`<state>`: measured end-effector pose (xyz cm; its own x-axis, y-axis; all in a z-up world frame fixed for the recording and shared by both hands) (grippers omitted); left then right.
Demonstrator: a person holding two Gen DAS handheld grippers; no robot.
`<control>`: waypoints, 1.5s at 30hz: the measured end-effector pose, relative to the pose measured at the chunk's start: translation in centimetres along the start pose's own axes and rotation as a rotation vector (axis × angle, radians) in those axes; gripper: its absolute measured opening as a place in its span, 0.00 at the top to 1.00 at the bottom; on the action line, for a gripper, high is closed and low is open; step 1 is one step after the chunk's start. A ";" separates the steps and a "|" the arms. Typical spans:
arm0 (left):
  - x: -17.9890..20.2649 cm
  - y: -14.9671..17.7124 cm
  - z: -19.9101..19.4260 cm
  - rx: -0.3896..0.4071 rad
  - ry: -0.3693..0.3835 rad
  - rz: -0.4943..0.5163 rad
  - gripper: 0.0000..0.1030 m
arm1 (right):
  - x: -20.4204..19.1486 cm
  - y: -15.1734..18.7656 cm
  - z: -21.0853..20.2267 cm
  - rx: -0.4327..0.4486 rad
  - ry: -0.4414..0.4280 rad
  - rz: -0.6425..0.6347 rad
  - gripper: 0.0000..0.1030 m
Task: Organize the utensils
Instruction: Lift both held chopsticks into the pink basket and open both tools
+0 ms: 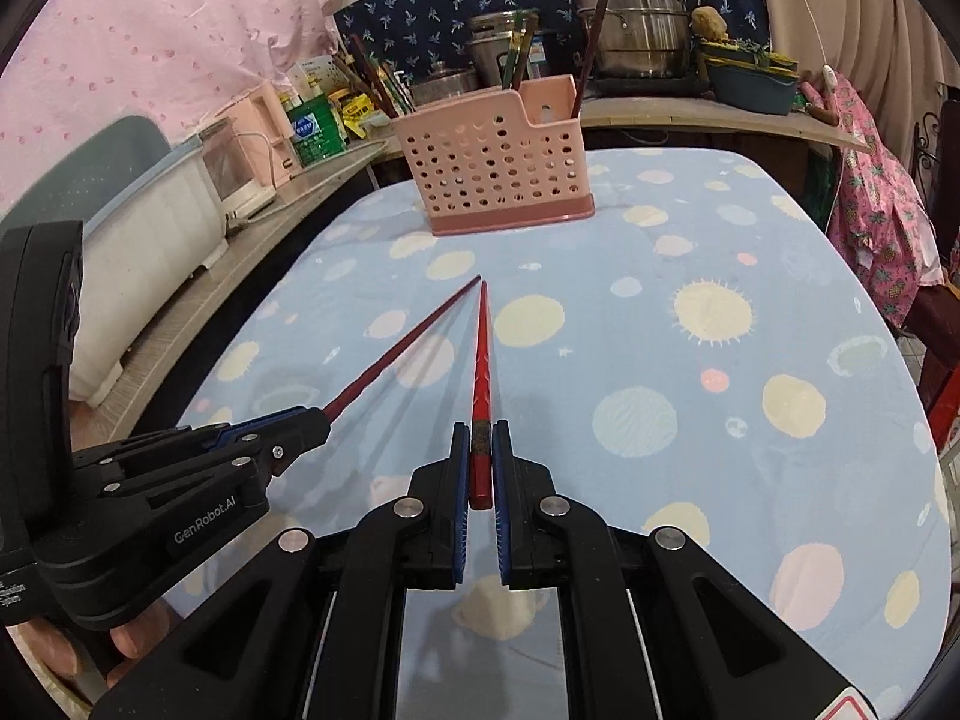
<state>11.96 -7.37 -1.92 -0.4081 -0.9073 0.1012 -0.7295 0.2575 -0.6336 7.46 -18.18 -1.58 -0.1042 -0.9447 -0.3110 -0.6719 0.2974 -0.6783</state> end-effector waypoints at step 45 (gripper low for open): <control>-3.8 -36.4 -10.6 0.599 -0.080 -0.053 0.93 | -4.1 -37.1 -4.7 0.571 -0.104 0.064 0.93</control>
<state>34.26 -9.74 28.87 -0.3205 -0.9418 0.1012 -0.3025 0.0005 -0.9532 29.35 -26.02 27.93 -0.0397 -0.9126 -0.4069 -0.1618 0.4077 -0.8987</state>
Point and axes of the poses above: each gripper's, at about its wrist camera, not at the fingertips, and z roughly the way its jaws point, x to its right, y to its underside, the point moved 8 cm from there along z, roughly the way its jaws point, and after that the axes turned 5 degrees about z, right-handed, at the moved point
